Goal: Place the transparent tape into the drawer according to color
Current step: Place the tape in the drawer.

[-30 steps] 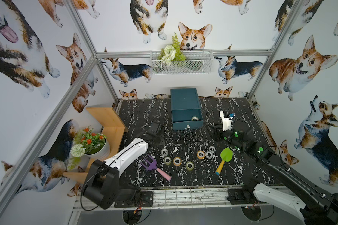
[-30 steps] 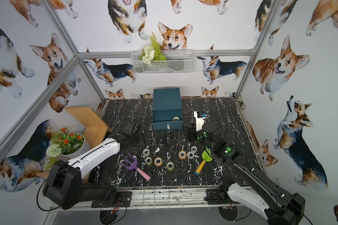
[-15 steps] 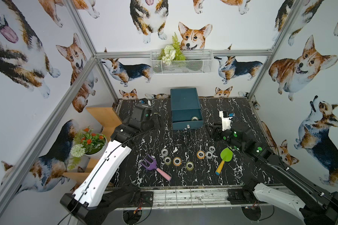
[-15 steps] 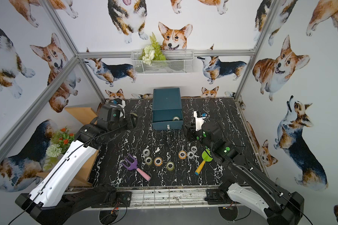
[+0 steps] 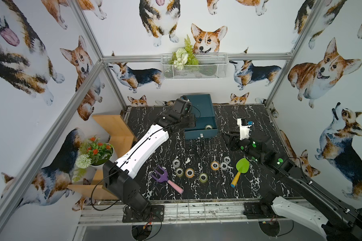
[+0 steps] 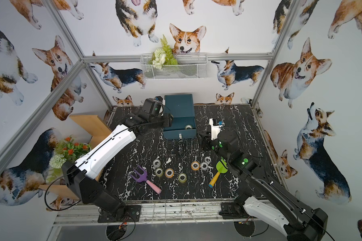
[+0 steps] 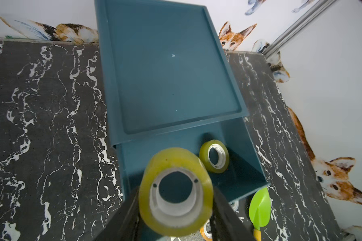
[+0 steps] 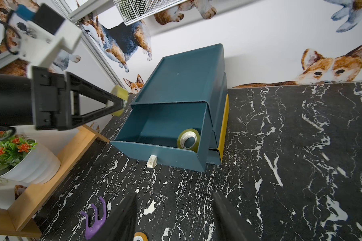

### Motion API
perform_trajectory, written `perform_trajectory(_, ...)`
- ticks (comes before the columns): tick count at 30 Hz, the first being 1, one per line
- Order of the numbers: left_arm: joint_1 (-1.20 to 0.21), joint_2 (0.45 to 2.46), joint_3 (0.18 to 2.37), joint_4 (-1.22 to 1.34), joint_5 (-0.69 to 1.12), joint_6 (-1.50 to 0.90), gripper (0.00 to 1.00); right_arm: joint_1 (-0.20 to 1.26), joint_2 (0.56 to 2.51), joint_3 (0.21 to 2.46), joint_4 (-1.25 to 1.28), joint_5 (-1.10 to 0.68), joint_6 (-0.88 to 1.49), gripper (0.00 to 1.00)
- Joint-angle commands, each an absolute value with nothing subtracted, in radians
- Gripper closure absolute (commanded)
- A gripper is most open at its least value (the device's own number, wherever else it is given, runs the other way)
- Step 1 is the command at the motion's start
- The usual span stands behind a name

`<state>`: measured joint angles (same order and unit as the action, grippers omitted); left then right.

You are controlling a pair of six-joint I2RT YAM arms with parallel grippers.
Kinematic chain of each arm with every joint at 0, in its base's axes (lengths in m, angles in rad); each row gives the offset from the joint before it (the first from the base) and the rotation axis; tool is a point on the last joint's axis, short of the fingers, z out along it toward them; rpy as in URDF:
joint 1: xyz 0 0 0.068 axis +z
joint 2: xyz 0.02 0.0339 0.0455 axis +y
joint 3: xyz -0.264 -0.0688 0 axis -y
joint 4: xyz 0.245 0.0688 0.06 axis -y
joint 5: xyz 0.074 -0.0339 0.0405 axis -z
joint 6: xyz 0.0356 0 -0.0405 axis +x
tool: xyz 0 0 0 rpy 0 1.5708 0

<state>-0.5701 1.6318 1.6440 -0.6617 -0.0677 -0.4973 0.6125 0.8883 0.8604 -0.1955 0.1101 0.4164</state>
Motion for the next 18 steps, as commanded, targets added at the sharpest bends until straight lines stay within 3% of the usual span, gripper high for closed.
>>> perform_trajectory(1,-0.570,1.677,1.665,-0.653,-0.085,-0.461,0.52,0.611,0.882,0.861,-0.203,0.132,0.433,0.38)
perform_trajectory(10,-0.569,1.729,1.678,-0.690,-0.122,-0.444,0.52,0.611,0.871,0.859,-0.203,0.138,0.433,0.38)
perform_trajectory(18,-0.569,1.736,1.681,-0.710,-0.122,-0.433,0.40,0.611,0.874,0.861,-0.204,0.134,0.433,0.38)
